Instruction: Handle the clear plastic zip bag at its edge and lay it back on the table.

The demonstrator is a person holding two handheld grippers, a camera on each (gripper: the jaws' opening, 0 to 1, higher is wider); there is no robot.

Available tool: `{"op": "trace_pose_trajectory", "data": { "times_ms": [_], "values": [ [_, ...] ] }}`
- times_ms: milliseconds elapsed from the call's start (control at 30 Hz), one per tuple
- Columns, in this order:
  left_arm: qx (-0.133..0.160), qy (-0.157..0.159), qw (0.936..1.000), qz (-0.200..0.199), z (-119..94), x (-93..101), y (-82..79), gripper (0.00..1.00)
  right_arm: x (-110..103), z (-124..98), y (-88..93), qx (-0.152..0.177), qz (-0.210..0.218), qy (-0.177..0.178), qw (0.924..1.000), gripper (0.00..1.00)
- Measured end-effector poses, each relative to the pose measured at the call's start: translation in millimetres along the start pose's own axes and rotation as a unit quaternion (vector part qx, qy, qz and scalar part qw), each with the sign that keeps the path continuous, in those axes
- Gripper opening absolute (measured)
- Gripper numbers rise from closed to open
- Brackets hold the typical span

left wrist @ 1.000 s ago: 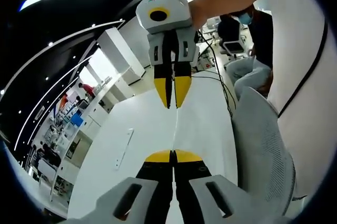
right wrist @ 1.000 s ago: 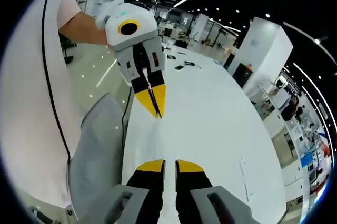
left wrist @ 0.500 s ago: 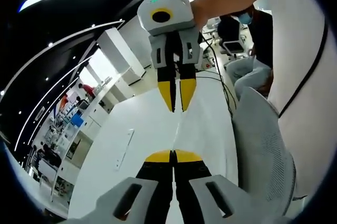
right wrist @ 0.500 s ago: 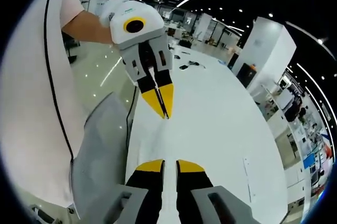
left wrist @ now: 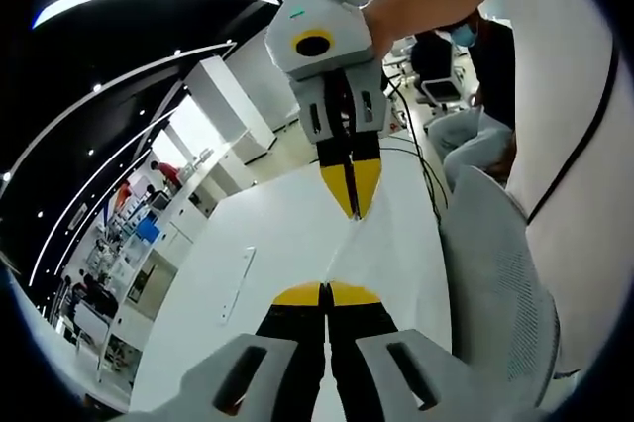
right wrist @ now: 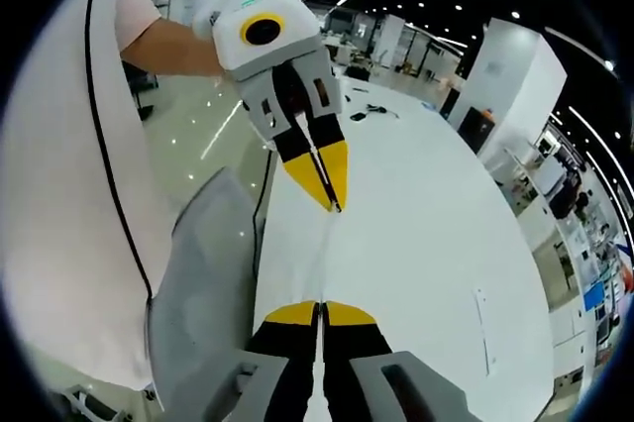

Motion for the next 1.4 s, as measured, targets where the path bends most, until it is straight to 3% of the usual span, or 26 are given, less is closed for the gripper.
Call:
{"op": "trace_pose_trajectory", "data": {
  "times_ms": [1133, 1400],
  "values": [
    [0.005, 0.006, 0.9997, -0.023, 4.6, 2.3, 4.4, 0.00, 5.9, 2.6, 2.6, -0.016, -0.017, 0.026, 0.9994, 0.00],
    [0.006, -0.005, 0.9996, -0.028, 3.0, -0.4, 3.0, 0.05, 7.9, 3.2, 3.6, -0.024, -0.018, 0.033, 0.9990, 0.00]
  ]
}}
Point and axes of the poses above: the point that each gripper's makers call its tool centre point, and the gripper's own axes: z roughly forward along the fingers, x roughly to its right, y roughly out of its underside, the point moved 7 cm from there along -z, roughly backward along the fingers, and after that the axes turned 9 degrees about y, right-handed, at the moved point
